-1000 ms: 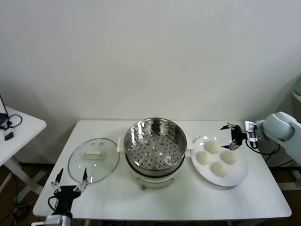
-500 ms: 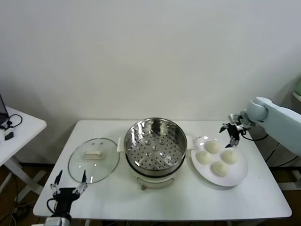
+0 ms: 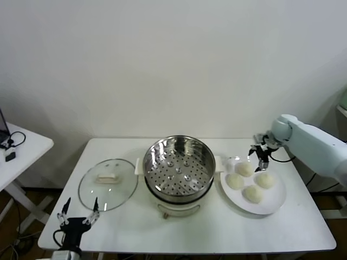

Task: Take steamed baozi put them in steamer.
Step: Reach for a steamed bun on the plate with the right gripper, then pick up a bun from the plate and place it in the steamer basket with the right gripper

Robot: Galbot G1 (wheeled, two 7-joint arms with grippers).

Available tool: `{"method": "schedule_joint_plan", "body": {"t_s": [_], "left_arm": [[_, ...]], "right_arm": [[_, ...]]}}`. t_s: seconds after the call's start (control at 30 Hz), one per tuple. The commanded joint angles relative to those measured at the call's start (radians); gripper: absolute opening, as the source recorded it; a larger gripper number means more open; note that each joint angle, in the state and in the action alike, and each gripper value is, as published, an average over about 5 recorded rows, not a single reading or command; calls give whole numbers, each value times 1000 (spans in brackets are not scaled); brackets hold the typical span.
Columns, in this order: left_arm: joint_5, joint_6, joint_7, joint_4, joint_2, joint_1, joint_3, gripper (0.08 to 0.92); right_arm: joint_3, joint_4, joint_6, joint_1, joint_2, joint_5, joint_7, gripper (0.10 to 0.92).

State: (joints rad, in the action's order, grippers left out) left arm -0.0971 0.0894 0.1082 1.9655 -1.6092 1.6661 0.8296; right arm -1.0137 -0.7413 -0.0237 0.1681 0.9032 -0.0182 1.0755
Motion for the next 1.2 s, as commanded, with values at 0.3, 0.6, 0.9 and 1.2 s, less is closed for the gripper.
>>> {"method": "schedule_joint_plan", "body": {"t_s": [0.3, 0.6, 0.9, 1.2], "left_arm": [[-7, 0, 0, -9, -49, -5, 3, 823], [-3, -1, -1, -13, -49, -11, 11, 823], [-3, -2, -4, -11, -49, -5, 16, 823], [-8, -7, -4, 6, -49, -2, 13, 823]], "right_arm": [[101, 138, -7, -77, 94, 88, -17, 823], [101, 141, -9, -69, 96, 96, -6, 726], [2, 26, -8, 23, 36, 17, 13, 654], [-409, -354, 65, 453, -121, -351, 12, 653]]}}
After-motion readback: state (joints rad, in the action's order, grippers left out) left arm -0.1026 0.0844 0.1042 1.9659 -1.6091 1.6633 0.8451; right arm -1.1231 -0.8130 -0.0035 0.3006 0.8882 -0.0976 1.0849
